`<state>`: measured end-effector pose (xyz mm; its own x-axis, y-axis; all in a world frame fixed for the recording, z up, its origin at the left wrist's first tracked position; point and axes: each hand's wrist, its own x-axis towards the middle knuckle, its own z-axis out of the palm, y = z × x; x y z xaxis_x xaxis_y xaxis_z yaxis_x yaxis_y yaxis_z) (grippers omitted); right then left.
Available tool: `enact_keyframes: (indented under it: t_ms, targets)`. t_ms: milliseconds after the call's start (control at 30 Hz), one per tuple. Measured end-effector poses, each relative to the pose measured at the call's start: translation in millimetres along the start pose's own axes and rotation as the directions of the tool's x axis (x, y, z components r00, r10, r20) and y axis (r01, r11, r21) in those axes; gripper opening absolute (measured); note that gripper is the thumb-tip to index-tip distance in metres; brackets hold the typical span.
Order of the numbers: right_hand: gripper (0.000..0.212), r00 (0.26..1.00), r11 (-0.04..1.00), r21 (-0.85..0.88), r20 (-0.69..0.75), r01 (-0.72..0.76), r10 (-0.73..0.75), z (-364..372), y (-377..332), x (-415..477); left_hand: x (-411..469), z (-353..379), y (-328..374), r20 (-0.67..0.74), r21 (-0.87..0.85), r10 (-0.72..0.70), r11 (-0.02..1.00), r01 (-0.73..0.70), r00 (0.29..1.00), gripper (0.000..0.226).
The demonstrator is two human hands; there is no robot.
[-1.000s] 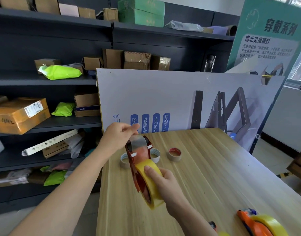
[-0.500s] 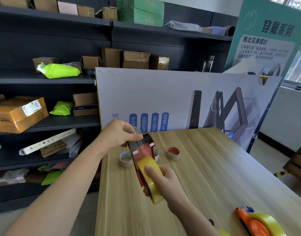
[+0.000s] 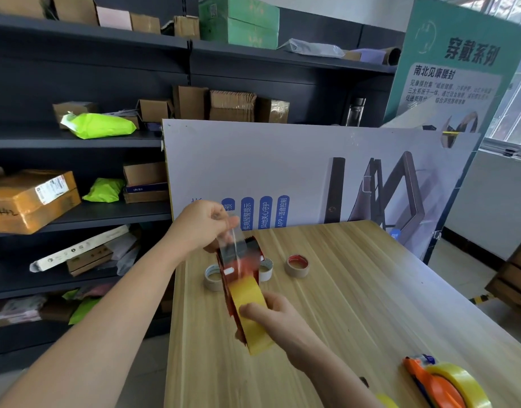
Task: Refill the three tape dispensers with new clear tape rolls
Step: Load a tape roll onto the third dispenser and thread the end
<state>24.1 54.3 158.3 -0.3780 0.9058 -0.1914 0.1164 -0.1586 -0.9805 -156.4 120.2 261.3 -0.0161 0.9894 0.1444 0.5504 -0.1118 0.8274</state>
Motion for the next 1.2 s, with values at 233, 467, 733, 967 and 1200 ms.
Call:
enact_keyframes:
  t_ms: [233,467,733,967,1200]
  targets:
    - [0.036,0.99,0.999,0.039,-0.14,0.024,-0.019,5,-2,-4,5,-19,14,0.07,-0.064,0.015,0.998,-0.01,0.997,0.017]
    - [0.04,0.994,0.997,0.077,-0.105,0.01,-0.002,6,-4,-4,14,-34,18,-0.026,-0.095,0.073,0.993,-0.075,0.997,0.022]
    - [0.055,0.999,0.994,0.101,0.005,0.052,-0.053,1,-8,-9,20,-36,8,-0.239,-0.201,-0.005,0.979,-0.044,0.971,0.021]
    - [0.055,0.997,0.996,0.087,-0.082,-0.008,0.015,7,-6,-9,28,-38,8,-0.324,-0.192,-0.009,0.98,-0.056,0.946,0.023]
    - [0.044,0.995,0.99,0.131,-0.075,-0.055,0.065,11,-6,-14,36,-46,6,-0.283,-0.194,-0.025,0.981,-0.031,0.959,0.025]
